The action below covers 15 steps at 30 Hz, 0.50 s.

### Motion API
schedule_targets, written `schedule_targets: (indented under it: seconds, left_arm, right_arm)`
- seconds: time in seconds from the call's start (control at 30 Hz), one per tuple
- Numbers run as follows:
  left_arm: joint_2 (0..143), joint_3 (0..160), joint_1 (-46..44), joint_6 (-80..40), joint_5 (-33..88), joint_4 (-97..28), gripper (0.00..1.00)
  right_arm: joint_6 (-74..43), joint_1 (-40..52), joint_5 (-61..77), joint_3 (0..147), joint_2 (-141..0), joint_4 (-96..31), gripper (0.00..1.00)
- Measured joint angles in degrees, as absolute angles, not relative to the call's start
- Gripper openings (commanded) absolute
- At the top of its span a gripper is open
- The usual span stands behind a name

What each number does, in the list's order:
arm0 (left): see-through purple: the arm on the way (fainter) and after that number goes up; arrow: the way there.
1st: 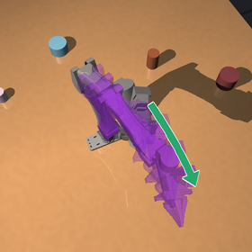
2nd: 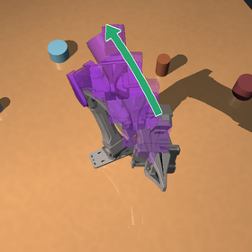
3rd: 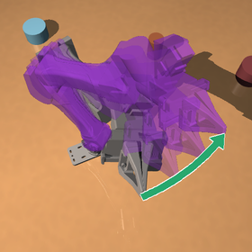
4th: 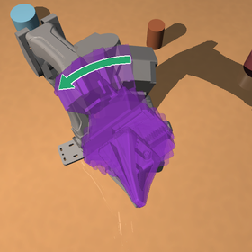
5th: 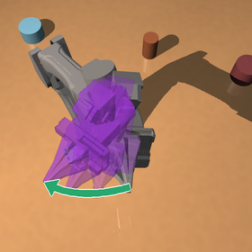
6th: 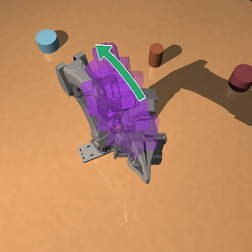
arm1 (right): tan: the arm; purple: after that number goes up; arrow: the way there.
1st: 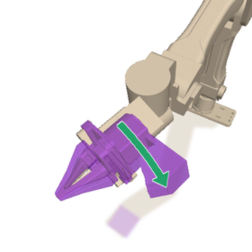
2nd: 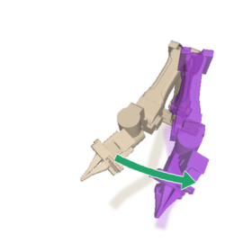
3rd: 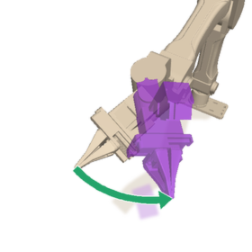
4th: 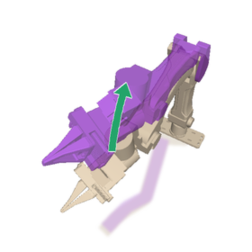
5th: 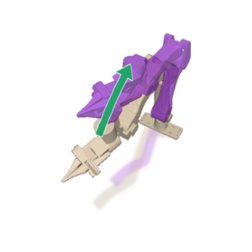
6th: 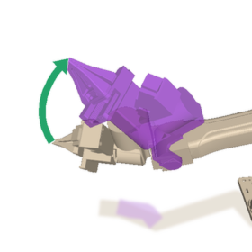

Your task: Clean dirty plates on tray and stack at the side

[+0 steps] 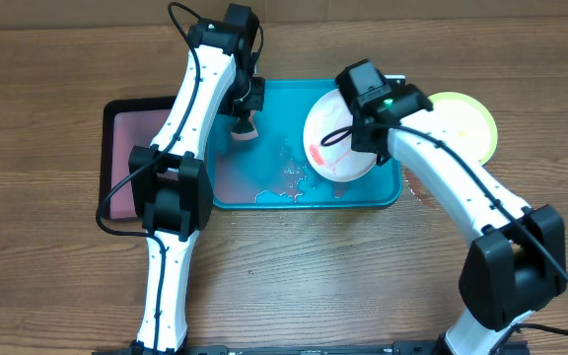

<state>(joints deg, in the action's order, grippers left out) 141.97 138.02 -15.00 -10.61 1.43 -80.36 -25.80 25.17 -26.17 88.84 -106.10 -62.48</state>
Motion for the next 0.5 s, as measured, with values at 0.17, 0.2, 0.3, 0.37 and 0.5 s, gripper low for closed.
schedule_targets:
  seconds: [0.17, 0.2, 0.3, 0.37, 0.5]
  left_arm:
    - [141.97, 138.02, -15.0, -10.81, 1.43, -80.36, 0.04]
    - [141.97, 138.02, -15.0, -10.96, 1.43, -80.36, 0.04]
    - [141.97, 138.02, -15.0, -11.31, 1.43, -80.36, 0.04]
    - [141.97, 138.02, -15.0, -11.64, 1.43, -80.36, 0.04]
    - [141.97, 138.02, -15.0, -11.68, 1.43, -80.36, 0.04]
  right_arm:
    - [-26.41, 29.71, -37.08, 88.84, -106.1, -63.68, 0.04]
    - [-26.48, 30.7, -39.11, 88.84, -106.1, -63.77, 0.04]
    - [-26.59, 33.87, -45.04, 88.84, -106.1, -63.88, 0.04]
    - [-26.72, 35.99, -49.23, 88.84, -106.1, -63.94, 0.04]
    - [-26.76, 40.03, -57.69, 88.84, -106.1, -64.01, 0.04]
